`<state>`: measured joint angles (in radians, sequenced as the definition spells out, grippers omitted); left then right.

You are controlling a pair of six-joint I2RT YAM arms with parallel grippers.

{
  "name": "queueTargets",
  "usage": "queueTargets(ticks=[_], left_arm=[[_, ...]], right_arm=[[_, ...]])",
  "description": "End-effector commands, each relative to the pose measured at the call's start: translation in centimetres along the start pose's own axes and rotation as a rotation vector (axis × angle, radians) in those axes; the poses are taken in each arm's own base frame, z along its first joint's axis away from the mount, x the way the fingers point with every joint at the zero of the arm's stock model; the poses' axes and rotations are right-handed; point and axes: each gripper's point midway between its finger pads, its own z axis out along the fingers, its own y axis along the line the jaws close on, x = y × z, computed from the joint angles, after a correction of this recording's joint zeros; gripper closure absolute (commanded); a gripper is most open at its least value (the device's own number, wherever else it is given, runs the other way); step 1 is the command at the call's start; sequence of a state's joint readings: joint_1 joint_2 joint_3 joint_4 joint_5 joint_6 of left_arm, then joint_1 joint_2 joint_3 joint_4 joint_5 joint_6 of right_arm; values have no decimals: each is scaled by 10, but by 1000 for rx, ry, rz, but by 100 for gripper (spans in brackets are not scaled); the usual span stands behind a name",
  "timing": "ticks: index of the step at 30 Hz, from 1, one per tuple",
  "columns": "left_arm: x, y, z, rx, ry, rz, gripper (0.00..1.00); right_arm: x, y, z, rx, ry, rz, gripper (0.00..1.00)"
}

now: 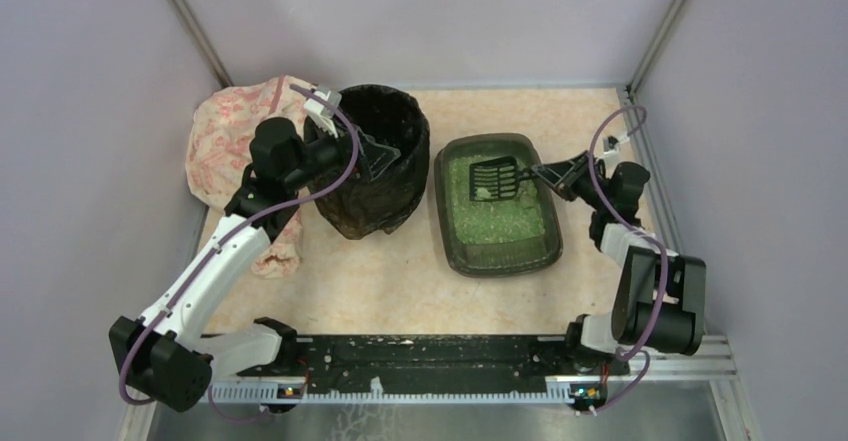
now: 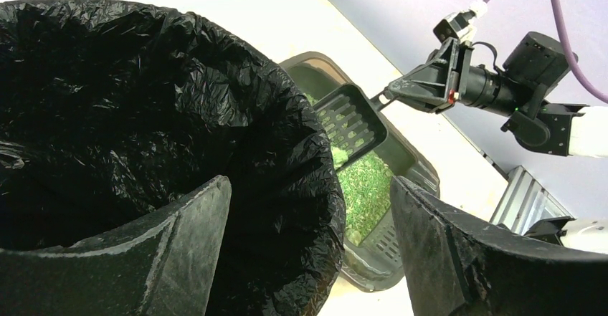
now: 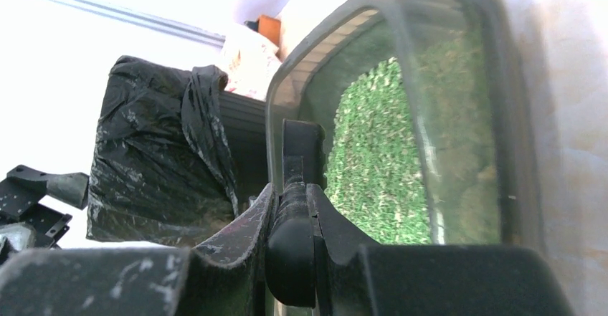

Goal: Clean the litter box

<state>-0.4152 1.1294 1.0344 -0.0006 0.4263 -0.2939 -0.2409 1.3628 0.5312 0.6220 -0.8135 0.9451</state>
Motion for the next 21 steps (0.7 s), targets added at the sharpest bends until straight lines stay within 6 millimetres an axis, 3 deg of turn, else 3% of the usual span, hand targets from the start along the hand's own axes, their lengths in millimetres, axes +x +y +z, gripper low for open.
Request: queueTargets(ticks=[1, 3, 7, 11, 21], left_arm=[[-5, -1, -1, 2, -13, 16, 13], [-6, -2, -3, 0, -19, 17, 13], [-7, -3, -3, 3, -20, 14, 13], [-10, -3, -4, 1, -29, 20, 13], [-8, 3, -4, -39, -8, -8, 14]], right_arm=[[-7, 25, 8, -84, -48, -41, 100], [-20, 10, 2, -26, -126, -11, 100], [8, 28, 21, -92, 7, 6, 100], [-10, 23, 13, -41, -67, -11, 100], [-41, 93, 12, -126, -99, -54, 100]])
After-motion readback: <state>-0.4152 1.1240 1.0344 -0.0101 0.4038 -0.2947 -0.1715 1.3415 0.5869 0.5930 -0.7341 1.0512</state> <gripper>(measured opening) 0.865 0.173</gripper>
